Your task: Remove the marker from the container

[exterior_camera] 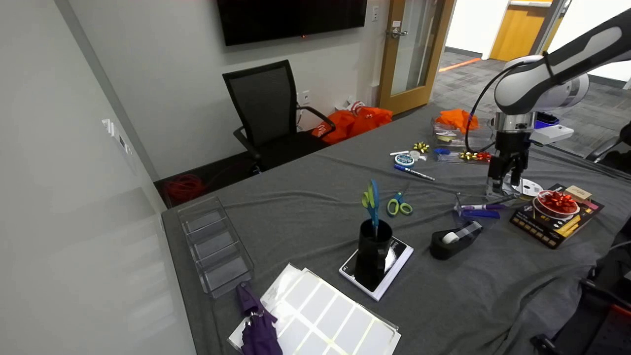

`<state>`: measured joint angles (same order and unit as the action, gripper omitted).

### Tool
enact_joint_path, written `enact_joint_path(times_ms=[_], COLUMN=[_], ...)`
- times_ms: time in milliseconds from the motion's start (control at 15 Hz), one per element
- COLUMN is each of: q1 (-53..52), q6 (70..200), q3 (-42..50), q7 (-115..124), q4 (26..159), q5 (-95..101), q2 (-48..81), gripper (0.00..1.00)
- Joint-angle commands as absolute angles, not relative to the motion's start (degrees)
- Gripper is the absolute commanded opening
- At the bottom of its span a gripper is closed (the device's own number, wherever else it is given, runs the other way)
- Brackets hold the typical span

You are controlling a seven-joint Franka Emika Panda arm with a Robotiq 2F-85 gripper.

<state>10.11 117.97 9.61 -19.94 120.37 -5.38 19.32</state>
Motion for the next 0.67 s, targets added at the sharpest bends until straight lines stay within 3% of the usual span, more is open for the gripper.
enact_joint_path(times_ms=[0,267,333,400,600], q1=[11.94,13.07,13.36,13.52,14.11], q6=[120.36,120.27,119.82,119.69,119.63], q3=[8.40,7.68,7.50,7.43,7.01], q7=[-21.27,-22.42,-22.65,-22.74,-23.03], q4=[120.65,120.34,120.17,120.11,120.10], q5=[-4.67,-6.17,-6.43,-6.44,-6.71], q2=[21.31,22.95,23.23,23.45,23.91], gripper=[1.00,1.00,0.75,0.74,0.51])
